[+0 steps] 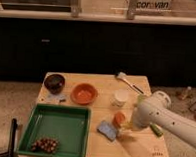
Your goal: Place banana in red bowl
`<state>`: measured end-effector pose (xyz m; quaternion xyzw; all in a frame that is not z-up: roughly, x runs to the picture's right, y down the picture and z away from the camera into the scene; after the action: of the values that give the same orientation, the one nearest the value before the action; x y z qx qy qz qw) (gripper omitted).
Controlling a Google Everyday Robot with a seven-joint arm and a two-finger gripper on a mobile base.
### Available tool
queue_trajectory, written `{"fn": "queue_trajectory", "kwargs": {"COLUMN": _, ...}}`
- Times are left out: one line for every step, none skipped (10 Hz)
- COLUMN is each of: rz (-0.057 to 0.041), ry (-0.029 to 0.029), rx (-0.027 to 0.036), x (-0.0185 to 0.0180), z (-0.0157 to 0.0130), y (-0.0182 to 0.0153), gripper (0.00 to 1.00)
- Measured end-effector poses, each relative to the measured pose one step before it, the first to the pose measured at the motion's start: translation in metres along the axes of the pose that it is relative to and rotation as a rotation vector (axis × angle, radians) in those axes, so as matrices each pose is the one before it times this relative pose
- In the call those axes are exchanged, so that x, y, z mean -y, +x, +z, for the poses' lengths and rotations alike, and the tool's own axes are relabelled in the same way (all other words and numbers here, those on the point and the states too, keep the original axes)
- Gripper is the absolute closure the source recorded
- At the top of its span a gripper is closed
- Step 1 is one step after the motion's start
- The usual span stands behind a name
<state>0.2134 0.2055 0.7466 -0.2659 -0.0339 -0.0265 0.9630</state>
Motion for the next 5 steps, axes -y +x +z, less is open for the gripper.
{"fn": "queue_trajectory", "kwargs": {"rz": -0.02502, "ry": 0.01006, "rx": -0.00491, "x": 0.00283, "z": -0.00844, "y": -0.00436, "gripper": 1.00}}
{"fn": "queue_trajectory", "kwargs": {"rz": -0.03840, "ry": 0.01210, "rx": -0.00404, "x": 0.00590, "z": -0.00991, "y": -0.00911, "gripper": 1.00}}
{"fn": "queue_trajectory", "kwargs": {"rz": -0.03323, "ry": 0.00644, "rx": -0.00378, "x": 0.00475, "z": -0.00592, "y": -0.00720, "gripper": 1.00}}
{"fn": "queue_trajectory", "kwargs": {"rz": -0.02616, "ry": 0.00558, "rx": -0.00221, "x": 0.00471, "z": -0.00452, "y": -0.00608, "gripper": 1.00}}
{"fn": "queue_trajectory", "kwargs": {"rz": -0.03517, "ry": 0.00194, "rx": -0.00545, "x": 0.00501, "z": -0.00380, "y": -0.00660, "gripper": 1.00}}
